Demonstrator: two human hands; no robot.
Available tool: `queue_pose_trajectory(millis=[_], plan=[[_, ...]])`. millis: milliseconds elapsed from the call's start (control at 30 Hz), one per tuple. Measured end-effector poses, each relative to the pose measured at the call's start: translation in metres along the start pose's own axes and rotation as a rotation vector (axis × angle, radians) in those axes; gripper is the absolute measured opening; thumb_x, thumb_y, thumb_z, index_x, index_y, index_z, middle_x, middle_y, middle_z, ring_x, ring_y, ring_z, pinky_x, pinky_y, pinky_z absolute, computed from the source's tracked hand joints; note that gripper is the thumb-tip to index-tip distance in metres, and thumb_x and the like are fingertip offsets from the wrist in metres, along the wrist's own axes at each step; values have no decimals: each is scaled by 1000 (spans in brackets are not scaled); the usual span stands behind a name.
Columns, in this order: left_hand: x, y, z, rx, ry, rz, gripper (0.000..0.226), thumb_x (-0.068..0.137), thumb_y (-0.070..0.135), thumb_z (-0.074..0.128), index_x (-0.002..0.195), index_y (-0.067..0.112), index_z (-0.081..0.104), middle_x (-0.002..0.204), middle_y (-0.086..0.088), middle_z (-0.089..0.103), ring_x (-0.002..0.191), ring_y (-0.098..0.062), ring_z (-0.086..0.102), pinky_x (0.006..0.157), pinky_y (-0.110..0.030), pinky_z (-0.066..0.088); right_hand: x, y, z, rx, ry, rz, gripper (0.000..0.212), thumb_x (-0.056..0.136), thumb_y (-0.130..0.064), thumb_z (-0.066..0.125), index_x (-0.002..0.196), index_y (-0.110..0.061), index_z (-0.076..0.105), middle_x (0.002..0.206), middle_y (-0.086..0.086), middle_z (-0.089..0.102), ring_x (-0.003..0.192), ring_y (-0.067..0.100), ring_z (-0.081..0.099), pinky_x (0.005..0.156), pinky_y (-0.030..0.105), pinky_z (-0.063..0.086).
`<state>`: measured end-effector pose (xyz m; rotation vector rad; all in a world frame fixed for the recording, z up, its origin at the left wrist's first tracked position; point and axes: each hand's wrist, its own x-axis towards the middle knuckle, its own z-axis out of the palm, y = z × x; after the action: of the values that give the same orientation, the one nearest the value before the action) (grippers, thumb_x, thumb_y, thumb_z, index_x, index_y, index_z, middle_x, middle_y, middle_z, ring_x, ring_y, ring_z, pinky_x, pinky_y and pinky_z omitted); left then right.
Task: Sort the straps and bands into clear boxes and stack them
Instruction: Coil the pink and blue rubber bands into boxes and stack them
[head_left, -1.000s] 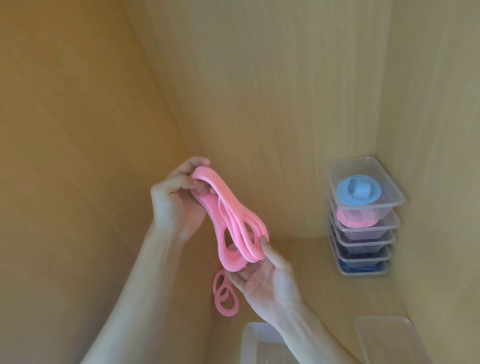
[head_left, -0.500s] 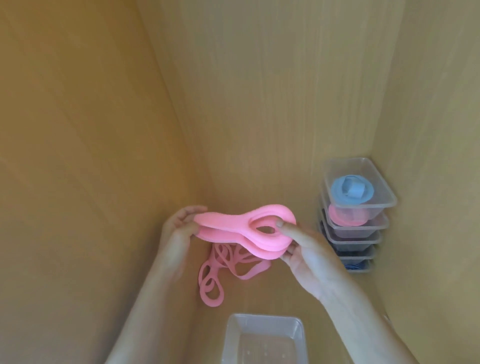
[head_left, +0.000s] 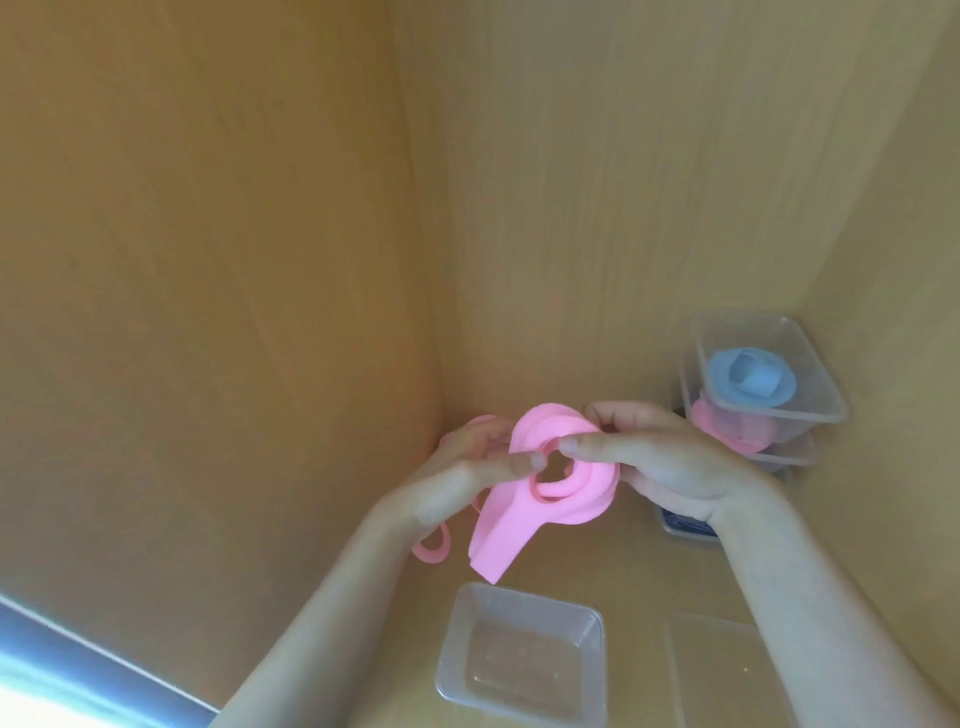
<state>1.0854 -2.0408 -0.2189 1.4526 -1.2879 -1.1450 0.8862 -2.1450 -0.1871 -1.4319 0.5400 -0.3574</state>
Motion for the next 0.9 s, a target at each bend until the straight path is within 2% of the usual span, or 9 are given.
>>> queue_pose_trajectory(millis=[67,133,333,533,600,667,733,800,900], plan=[[3,3,3,28,-18,-8,45,83,37,75,118,10,69,120,-19,68,111,-37,67,100,-63,47,1,1,-2,-55,-25,15,32,75,-21,83,86,-4,57,83,7,67,80,18,62,72,25,48],[5,1,4,-23,2,-27,44,81,29,79,113,2,67,116,-19,71,106,-32,70,99,-56,50,1,4,-4,-92,-13,19,35,73,-25,83,88,-4,59,82,6,66,81,18,62,74,28,46],[7,-8,12,-138,-47,-72,31,87,23,78,111,4,72,99,-20,69,84,-31,55,72,-44,36,-1,13,-4,-231,153,-42,35,58,-48,87,67,-23,66,69,-3,66,68,11,60,66,23,44],[10,-12,15,-190,-51,-102,49,84,30,75,105,-14,66,92,-25,58,81,-35,41,69,-39,34,-13,39,-4,8,414,-108,53,65,-32,90,110,-18,67,113,3,72,106,17,69,96,37,52],[11,-12,13,-189,-30,-88,49,86,28,72,111,-14,63,95,-22,54,82,-34,38,67,-38,30,-22,53,-1,-61,569,-117,33,79,-30,81,108,-22,68,105,-4,72,98,3,67,88,26,49],[12,-13,11,-178,3,-81,41,88,25,67,114,-6,65,95,-19,58,82,-31,43,67,-36,33,-33,70,2,-119,676,-81,13,89,-26,72,101,-21,71,78,-6,67,67,5,62,73,26,45],[13,-13,10,-188,31,-77,35,86,24,65,113,2,69,95,-15,64,83,-28,50,68,-34,38,-44,89,11,84,558,66,27,87,-25,71,110,-11,68,60,3,58,47,14,47,51,27,39],[14,-12,9,-197,61,-67,37,84,25,65,114,5,69,97,-13,66,83,-27,55,67,-33,42,-51,98,29,373,325,284,53,81,-35,69,123,-6,57,65,14,61,46,19,47,40,25,31],[15,-11,13,-167,54,-54,41,86,28,63,118,3,66,98,-14,66,83,-27,54,70,-36,41,-46,106,49,606,213,436,55,96,-48,52,131,-6,46,97,27,72,66,32,64,54,33,47]])
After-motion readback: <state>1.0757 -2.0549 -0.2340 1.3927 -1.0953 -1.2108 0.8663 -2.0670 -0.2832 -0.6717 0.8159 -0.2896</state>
